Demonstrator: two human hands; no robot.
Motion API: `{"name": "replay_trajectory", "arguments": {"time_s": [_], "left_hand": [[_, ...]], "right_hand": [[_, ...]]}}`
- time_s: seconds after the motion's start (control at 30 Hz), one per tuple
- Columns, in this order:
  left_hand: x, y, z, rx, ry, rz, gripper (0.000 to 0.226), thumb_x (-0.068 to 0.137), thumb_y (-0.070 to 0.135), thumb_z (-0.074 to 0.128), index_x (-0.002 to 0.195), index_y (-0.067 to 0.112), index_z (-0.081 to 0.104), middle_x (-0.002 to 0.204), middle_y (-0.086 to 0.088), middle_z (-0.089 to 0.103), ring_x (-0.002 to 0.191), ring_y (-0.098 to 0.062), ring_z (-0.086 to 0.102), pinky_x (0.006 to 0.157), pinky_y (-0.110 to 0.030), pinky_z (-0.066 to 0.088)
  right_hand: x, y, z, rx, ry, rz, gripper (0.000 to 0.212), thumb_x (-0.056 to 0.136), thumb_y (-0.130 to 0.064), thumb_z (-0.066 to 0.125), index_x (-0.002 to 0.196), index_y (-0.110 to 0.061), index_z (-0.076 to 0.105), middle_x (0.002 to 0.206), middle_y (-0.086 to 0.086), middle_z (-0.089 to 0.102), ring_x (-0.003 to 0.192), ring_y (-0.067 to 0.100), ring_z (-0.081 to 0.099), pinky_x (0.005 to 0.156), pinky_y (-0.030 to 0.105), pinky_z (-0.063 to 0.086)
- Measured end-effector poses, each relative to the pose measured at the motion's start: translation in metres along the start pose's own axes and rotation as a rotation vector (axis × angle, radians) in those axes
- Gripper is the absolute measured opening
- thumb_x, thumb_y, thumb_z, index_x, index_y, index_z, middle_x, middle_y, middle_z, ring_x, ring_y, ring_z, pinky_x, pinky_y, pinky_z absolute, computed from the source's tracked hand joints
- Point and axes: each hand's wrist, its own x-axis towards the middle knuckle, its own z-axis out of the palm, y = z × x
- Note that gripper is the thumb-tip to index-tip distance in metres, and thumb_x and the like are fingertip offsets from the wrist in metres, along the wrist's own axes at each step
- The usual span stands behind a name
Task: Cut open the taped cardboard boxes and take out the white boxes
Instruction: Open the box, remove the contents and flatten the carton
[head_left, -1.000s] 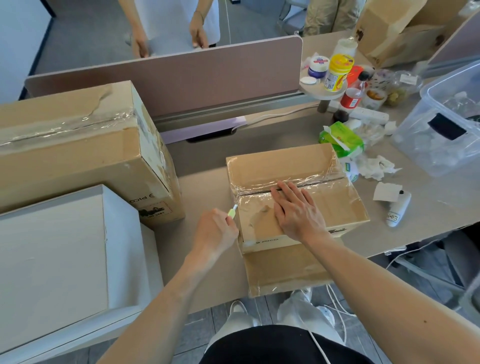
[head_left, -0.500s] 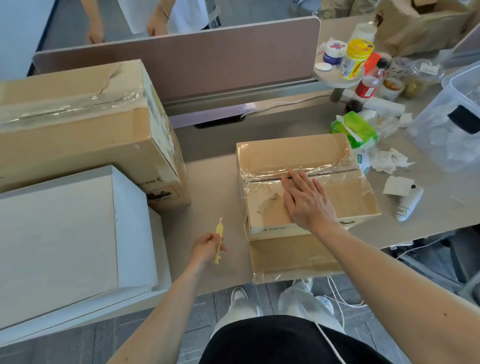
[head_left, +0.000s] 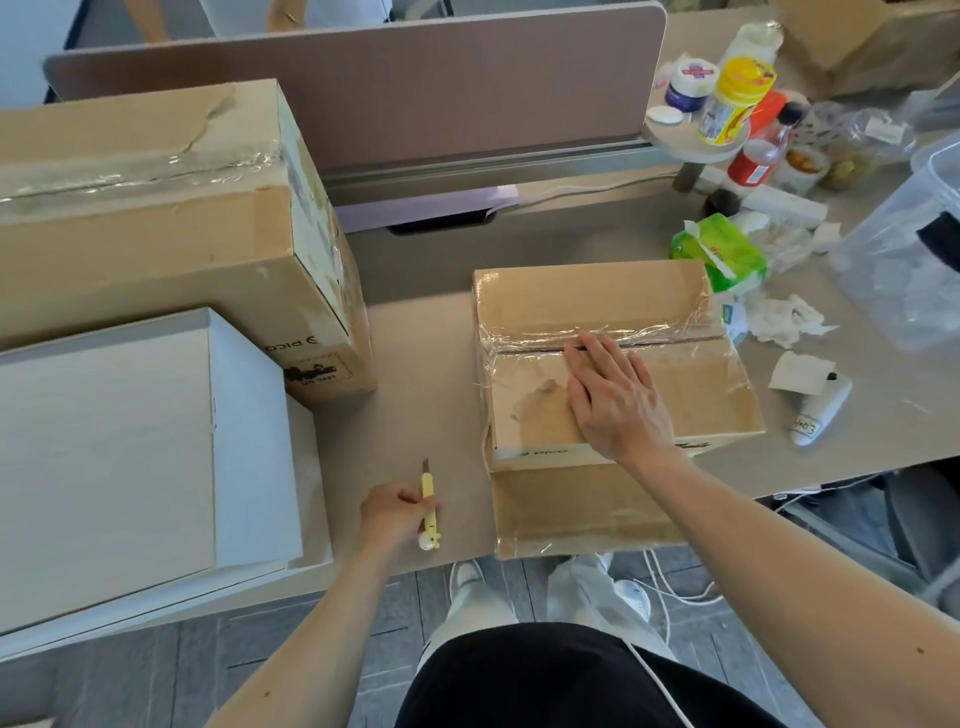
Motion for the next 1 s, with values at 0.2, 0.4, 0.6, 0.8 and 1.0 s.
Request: {"name": "replay_trajectory", "arguments": {"time_s": [0.2, 0.4, 0.6, 0.8, 1.0], "left_hand": [[-0.007, 0.016, -0.01, 0.014, 0.141, 0.07, 0.031, 0.083, 0.039, 0.073, 0.065, 0.018, 0.059, 0.066, 0.002, 0.062, 0.069, -0.02, 0.06, 0.06, -0.031, 0.043], [-0.024, 0.141, -0.033, -0.225, 0.441, 0.562, 0.025, 0.09, 0.038, 0.068, 0.087, 0.013, 0.064, 0.086, 0.002, 0.06, 0.08, -0.014, 0.055, 0.069, -0.027, 0.038], [-0.012, 0.276, -0.028, 0.527, 0.126, 0.879, 0.065, 0.074, 0.048, 0.081, 0.13, 0.029, 0.054, 0.146, 0.005, 0.043, 0.138, -0.013, 0.035, 0.108, -0.041, 0.023], [0.017, 0.298, -0.031, 0.831, 0.002, 0.892, 0.107, 0.057, 0.071, 0.081, 0.149, 0.045, 0.035, 0.149, 0.006, 0.046, 0.135, -0.023, 0.045, 0.11, -0.048, 0.035], [0.024, 0.297, -0.029, 0.866, 0.045, 0.929, 0.103, 0.058, 0.074, 0.079, 0.148, 0.049, 0.033, 0.139, 0.005, 0.051, 0.126, -0.023, 0.052, 0.099, -0.045, 0.045]], "right_hand": [[0.001, 0.002, 0.001, 0.015, -0.003, -0.015, 0.057, 0.099, -0.042, 0.018, 0.152, -0.029, 0.035, 0.162, -0.005, 0.022, 0.151, 0.017, 0.014, 0.122, 0.042, 0.011], [0.003, 0.003, 0.001, 0.021, 0.041, -0.027, 0.051, 0.1, -0.04, 0.028, 0.148, -0.026, 0.041, 0.158, -0.001, 0.032, 0.148, 0.019, 0.024, 0.12, 0.043, 0.02], [0.001, 0.004, -0.007, 0.12, 0.143, 0.024, 0.043, 0.091, -0.037, 0.053, 0.131, -0.021, 0.055, 0.144, 0.014, 0.039, 0.125, 0.033, 0.043, 0.108, 0.046, 0.032], [0.016, 0.015, -0.03, 0.14, -0.045, 0.171, 0.052, 0.079, -0.063, 0.056, 0.127, -0.044, 0.051, 0.133, -0.002, 0.036, 0.126, 0.023, 0.032, 0.109, 0.045, 0.022], [0.036, 0.02, -0.042, 0.036, -0.191, 0.139, 0.065, 0.072, -0.075, 0.053, 0.131, -0.048, 0.047, 0.131, 0.0, 0.036, 0.126, 0.025, 0.032, 0.104, 0.046, 0.024]]}}
